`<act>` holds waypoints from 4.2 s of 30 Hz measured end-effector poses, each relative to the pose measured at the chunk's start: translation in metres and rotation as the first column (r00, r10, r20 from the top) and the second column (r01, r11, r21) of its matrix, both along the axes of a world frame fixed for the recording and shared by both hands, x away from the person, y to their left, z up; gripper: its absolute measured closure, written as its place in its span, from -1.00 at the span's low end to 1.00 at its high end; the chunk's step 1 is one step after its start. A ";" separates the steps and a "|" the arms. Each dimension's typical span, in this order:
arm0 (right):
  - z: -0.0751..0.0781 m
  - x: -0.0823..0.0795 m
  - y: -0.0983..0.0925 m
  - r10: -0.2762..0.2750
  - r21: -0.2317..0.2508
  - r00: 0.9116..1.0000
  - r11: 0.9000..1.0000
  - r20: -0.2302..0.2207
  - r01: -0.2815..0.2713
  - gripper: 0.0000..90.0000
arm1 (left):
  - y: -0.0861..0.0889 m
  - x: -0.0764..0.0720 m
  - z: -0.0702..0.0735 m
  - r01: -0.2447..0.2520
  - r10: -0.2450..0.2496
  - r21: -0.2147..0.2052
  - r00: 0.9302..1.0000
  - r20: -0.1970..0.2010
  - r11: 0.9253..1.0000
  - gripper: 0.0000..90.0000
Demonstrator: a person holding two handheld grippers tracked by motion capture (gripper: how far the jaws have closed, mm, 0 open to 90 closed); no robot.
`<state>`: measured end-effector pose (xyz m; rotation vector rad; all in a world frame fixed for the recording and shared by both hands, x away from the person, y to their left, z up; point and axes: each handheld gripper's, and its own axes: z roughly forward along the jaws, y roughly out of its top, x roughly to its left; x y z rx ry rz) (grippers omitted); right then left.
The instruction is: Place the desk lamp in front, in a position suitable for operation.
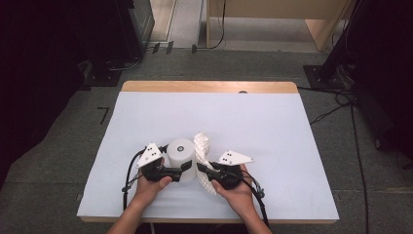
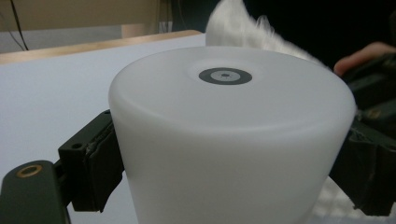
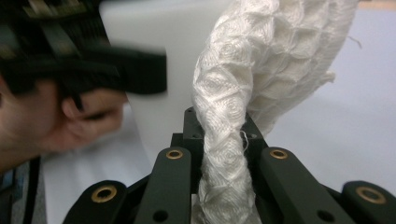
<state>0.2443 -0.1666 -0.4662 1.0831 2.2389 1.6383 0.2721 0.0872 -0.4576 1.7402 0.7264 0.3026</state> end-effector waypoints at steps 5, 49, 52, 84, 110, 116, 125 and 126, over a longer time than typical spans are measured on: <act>-0.007 0.002 0.007 0.003 -0.037 1.000 0.999 -0.029 -0.004 0.77 | 0.007 0.003 0.002 -0.023 0.023 -0.025 1.000 0.006 0.999 -0.80; 0.009 -0.001 0.003 -0.022 0.026 1.000 0.999 -0.015 0.022 0.78 | 0.005 0.000 -0.001 0.065 -0.064 -0.058 0.998 0.012 0.996 -0.80; 0.022 -0.004 -0.006 -0.032 0.060 0.999 0.998 0.033 0.030 0.78 | -0.003 -0.001 -0.004 0.066 -0.065 -0.008 0.998 0.022 0.998 -0.80; 0.002 0.004 -0.022 -0.104 0.036 0.994 0.994 -0.035 0.105 0.77 | -0.032 -0.015 -0.013 -0.372 0.358 0.169 0.927 0.108 0.913 -0.81; 0.003 0.004 -0.001 -0.029 0.041 0.999 0.999 -0.029 0.030 0.77 | -0.003 -0.009 0.010 -0.095 0.095 -0.010 0.995 0.010 0.995 -0.80; 0.001 0.005 0.004 -0.024 0.025 0.999 0.999 -0.041 0.025 0.77 | 0.003 -0.005 0.009 -0.061 0.061 -0.023 0.998 0.009 0.998 -0.80; 0.010 0.005 -0.001 -0.023 0.065 0.999 0.998 -0.028 0.025 0.77 | -0.002 -0.008 0.012 -0.057 0.057 -0.013 0.998 0.027 0.998 -0.80; 0.007 0.006 -0.001 -0.024 0.058 0.999 0.998 -0.036 0.026 0.77 | 0.001 -0.007 0.014 -0.066 0.067 -0.038 0.997 0.027 0.997 -0.80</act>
